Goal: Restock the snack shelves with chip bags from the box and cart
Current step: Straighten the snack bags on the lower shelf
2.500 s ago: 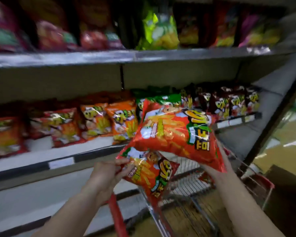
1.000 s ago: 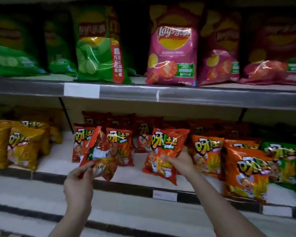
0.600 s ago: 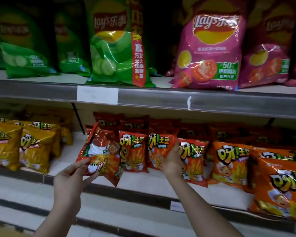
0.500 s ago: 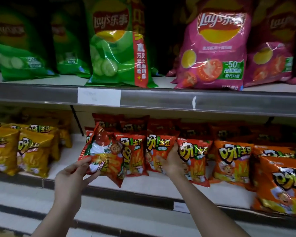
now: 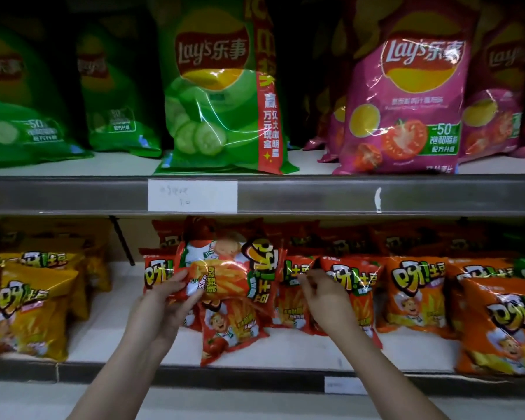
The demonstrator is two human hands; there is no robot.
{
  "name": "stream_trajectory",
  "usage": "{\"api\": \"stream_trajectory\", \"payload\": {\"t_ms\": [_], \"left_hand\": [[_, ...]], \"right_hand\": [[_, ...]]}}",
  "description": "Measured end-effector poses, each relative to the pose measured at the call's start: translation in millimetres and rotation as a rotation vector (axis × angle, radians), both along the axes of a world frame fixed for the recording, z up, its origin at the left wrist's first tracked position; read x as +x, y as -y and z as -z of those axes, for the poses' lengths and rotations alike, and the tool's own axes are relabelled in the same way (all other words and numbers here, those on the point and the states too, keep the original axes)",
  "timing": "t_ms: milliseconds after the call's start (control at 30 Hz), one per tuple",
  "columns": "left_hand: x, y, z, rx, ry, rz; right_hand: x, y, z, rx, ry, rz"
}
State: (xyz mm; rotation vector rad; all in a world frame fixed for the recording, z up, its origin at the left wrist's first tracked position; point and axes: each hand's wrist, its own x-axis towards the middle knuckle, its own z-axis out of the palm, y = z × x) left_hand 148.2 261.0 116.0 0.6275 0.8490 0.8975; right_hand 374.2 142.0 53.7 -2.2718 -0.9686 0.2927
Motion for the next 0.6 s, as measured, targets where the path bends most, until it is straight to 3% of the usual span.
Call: {"api": "stream_trajectory", "payload": {"t_ms": [33, 133, 233, 300, 400, 600], "left_hand": [[4, -1, 1, -0.040, 0.060, 0.000], [24, 7, 11, -0.105, 0.206, 0.045], [44, 27, 33, -0.052, 0.145, 0.223], [53, 36, 56, 0.105, -0.072, 0.337], [60, 45, 84, 0.269, -0.369, 0.519], [89, 71, 101, 0.352, -0.489, 0.747]], "right_hand": [[-3, 6, -6, 0.097, -0.127, -0.007], [-13, 13, -19, 0.281, -0.793, -0.125], [-1, 19, -33, 0.640, -1.091, -0.127], [17, 32, -47, 0.733, -1.040, -0.047], [50, 62, -62, 0.527, -0.710, -0.007], [89, 101, -66, -0.043, -0.287, -0.156]]}}
